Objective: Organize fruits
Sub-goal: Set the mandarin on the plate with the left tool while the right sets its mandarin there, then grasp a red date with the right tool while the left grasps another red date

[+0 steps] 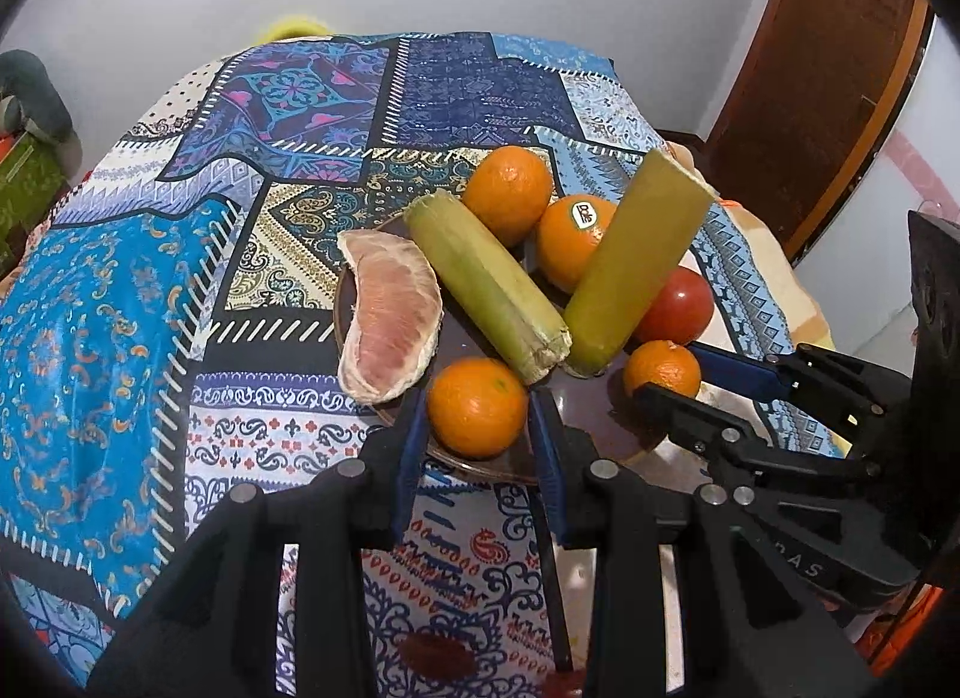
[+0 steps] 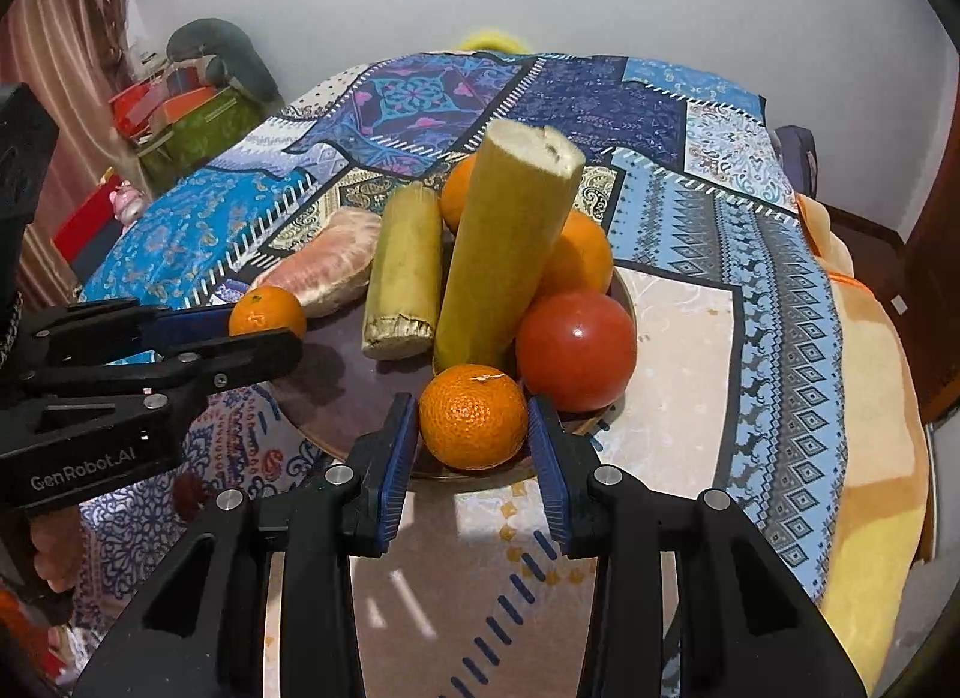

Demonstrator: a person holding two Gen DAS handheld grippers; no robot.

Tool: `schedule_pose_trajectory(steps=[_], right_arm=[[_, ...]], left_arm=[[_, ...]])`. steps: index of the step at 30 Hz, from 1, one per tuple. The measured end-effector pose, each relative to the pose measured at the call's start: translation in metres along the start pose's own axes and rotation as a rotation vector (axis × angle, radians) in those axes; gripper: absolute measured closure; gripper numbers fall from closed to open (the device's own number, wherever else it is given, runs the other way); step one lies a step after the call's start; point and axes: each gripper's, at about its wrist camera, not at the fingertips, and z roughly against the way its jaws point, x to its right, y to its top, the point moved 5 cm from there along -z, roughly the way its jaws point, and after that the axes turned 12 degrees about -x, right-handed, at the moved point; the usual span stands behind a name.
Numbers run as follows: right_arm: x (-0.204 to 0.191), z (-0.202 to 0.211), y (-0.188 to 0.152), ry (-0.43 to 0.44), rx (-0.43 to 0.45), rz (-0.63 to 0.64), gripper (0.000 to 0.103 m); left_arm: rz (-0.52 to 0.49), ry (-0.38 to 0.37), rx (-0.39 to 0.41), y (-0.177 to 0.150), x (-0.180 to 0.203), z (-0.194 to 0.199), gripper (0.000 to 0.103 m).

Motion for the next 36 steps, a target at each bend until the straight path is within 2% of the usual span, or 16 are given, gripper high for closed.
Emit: schedule_pose_trajectory(steps=[12,15,29,36], right_arm=[[0.000,0.000,0.003,0.003,-0.002,-0.001,0.066],[-0.003,0.011,0.003,-0.007,0.019,0.009,0.059],[-0.041,0.066,-0.009,-0.026,0.087,0.083,0.059],[-0.062,0.074,-0.024,-0.002,0.073,0.098,0.059]], left_arm=[[0.016,0.007,0.009,-0.004,-0.002,0.010,0.064],[0.018,0.021,0.026,-0.008,-0.003,0.022,0.064],[0.032,0.092,0.151,-0.043,-0.011,0.109,0.050],[0.053,0.129,0.165,-0.072,-0.024,0.134,0.042]])
